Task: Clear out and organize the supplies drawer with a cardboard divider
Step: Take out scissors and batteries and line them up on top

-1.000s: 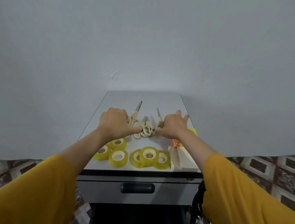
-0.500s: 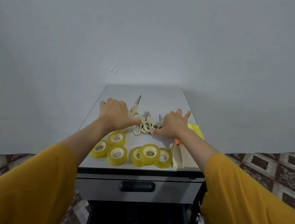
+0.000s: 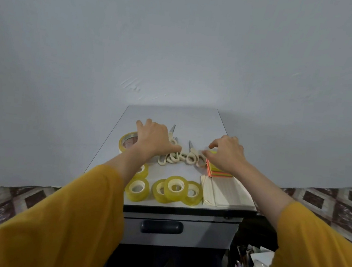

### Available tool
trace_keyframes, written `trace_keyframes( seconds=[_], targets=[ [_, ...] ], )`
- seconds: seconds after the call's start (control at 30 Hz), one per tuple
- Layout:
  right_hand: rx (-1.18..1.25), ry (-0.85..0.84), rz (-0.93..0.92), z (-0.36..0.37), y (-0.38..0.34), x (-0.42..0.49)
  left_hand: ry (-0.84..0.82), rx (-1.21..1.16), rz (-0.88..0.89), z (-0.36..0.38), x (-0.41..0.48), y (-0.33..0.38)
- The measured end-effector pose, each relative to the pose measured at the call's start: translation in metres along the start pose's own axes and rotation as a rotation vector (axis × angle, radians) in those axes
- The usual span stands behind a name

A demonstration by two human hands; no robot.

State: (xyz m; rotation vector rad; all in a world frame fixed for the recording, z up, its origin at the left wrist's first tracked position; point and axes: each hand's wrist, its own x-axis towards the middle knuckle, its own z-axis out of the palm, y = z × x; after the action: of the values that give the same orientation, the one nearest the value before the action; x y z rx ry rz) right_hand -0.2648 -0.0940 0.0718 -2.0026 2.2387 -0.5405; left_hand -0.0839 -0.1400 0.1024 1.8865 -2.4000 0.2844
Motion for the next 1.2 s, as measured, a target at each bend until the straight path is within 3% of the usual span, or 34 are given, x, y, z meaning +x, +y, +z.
trace_keyframes(
  seconds=[0.57, 1.2],
  targets=[
    [0.106, 0.002, 0.019, 0.009, 0.008, -0.006, -0.022, 0.114, 0.053, 0.026, 0.010, -0.003],
    [0.287, 0.127, -0.065, -0.033, -0.029, -0.078, 0.186, -0.411, 0.085, -0.012, -0.088, -0.021]
  ],
)
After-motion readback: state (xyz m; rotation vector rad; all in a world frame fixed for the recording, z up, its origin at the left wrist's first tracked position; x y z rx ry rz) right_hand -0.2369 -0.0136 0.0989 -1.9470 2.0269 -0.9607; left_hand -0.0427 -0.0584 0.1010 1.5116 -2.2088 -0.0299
